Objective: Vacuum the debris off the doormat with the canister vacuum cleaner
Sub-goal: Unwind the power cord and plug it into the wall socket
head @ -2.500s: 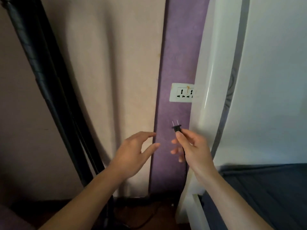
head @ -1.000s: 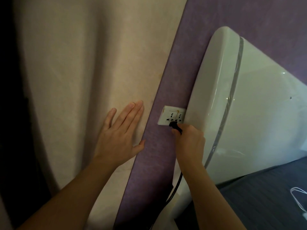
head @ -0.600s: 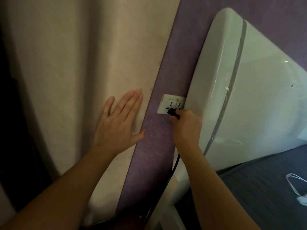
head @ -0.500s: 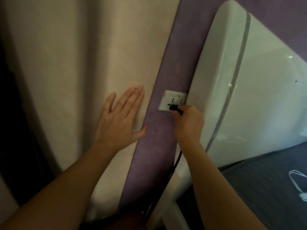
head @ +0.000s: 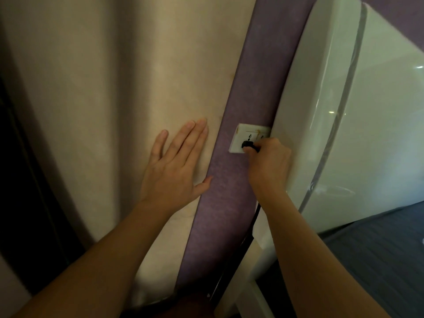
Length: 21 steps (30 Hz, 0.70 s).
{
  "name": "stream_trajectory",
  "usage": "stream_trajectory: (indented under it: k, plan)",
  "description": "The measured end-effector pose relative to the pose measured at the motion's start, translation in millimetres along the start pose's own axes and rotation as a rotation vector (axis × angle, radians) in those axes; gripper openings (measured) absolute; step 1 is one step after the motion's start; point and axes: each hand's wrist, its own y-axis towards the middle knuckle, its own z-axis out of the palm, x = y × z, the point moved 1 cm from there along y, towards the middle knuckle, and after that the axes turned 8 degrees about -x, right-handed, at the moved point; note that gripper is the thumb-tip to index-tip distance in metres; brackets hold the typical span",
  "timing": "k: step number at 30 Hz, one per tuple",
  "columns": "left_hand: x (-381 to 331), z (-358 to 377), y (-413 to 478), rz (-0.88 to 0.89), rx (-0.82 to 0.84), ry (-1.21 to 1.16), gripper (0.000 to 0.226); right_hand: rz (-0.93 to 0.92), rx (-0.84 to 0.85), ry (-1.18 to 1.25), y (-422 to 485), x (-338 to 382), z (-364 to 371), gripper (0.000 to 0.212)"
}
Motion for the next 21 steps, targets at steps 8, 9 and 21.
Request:
stream_trajectory:
  k: [8,9,21]
  plan:
    - [-1,0,-1,0.039,0.044,0.03,0.097,-0.034,0.069,-0.077,-4,6,-11,0.02]
    - [-1,-1,-1,0.043,0.045,0.032,0.097,-0.046,0.085,-0.091,-5,7,-13,0.02]
    - [-9,-25,5,0.038,0.225,0.088,0.091,-0.336,0.192,-0.15,-24,-7,-10,0.044]
